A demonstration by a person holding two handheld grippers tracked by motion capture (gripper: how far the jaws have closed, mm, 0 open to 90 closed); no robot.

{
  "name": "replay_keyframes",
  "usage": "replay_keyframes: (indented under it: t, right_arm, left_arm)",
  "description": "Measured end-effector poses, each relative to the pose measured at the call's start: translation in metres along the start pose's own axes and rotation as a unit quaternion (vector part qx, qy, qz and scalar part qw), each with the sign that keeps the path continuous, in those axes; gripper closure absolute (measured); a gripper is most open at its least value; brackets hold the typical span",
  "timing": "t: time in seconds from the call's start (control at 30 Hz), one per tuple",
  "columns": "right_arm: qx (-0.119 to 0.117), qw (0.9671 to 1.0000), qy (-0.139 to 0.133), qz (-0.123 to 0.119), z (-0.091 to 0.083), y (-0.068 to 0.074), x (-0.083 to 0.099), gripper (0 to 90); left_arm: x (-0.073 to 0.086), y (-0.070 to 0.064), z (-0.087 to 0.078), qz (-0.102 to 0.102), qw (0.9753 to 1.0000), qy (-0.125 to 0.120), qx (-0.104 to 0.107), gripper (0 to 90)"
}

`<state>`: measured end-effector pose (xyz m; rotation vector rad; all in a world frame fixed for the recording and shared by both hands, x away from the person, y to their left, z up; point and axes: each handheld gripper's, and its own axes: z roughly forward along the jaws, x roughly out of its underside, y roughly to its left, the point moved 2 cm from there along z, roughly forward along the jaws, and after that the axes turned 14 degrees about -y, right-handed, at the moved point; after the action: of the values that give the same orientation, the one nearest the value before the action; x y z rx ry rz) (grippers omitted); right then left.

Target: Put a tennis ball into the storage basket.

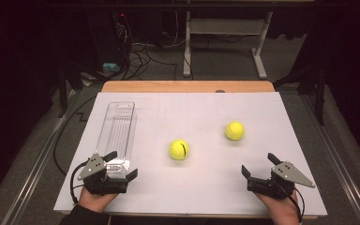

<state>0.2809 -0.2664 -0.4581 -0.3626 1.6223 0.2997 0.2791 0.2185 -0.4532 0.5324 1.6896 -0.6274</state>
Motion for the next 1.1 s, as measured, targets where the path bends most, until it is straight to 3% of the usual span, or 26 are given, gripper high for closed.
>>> replay_keyframes:
  t: [0.43, 0.67, 1.1]
  right_arm:
    - [-0.001, 1.0000, 0.005, -0.004, 0.001, 0.002, 0.001, 0.0]
    - [0.001, 1.0000, 0.004, -0.004, 0.001, 0.001, 0.001, 0.0]
    - [-0.002, 1.0000, 0.006, -0.005, 0.003, 0.003, 0.002, 0.0]
  left_arm:
    - [0.000, 0.000, 0.000, -0.001, 1.0000, 0.000, -0.002, 0.6]
    - [0.000, 0.000, 0.001, -0.003, 1.0000, -0.002, 0.007, 1.3]
    - [0.000, -0.021, 0.013, 0.010, 0.9993, 0.009, 0.035, 1.5]
